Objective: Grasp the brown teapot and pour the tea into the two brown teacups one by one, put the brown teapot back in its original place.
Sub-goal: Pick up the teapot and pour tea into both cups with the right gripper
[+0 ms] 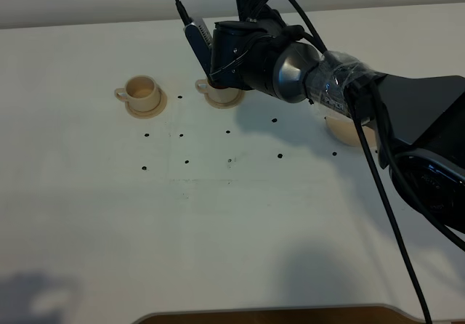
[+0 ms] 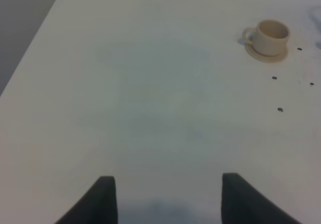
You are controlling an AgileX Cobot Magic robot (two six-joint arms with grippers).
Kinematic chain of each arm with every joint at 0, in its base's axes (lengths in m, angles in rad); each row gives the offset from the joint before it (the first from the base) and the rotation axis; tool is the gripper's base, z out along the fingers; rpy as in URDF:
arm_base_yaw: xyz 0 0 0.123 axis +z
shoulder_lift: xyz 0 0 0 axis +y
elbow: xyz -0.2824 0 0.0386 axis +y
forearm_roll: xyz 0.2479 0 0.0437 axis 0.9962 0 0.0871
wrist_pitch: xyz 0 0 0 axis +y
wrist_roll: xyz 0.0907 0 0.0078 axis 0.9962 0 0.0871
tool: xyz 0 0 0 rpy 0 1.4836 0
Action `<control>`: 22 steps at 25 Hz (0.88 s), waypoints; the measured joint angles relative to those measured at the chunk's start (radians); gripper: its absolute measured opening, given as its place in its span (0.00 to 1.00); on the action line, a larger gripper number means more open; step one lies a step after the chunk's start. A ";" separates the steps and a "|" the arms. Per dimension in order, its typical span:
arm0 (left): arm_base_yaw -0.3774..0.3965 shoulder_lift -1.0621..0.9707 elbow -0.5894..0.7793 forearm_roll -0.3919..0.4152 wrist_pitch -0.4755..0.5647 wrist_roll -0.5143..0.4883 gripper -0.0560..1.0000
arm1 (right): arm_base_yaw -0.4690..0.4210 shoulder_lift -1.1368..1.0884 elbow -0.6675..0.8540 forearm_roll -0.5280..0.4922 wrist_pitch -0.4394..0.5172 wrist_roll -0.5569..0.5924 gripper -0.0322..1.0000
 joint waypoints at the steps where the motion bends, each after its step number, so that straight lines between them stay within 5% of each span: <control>1: 0.000 0.000 0.000 0.000 0.000 0.000 0.53 | 0.000 0.000 0.000 -0.001 -0.001 -0.015 0.14; 22: 0.000 0.000 0.000 0.000 0.000 0.000 0.53 | 0.000 0.000 0.000 -0.061 -0.061 -0.097 0.14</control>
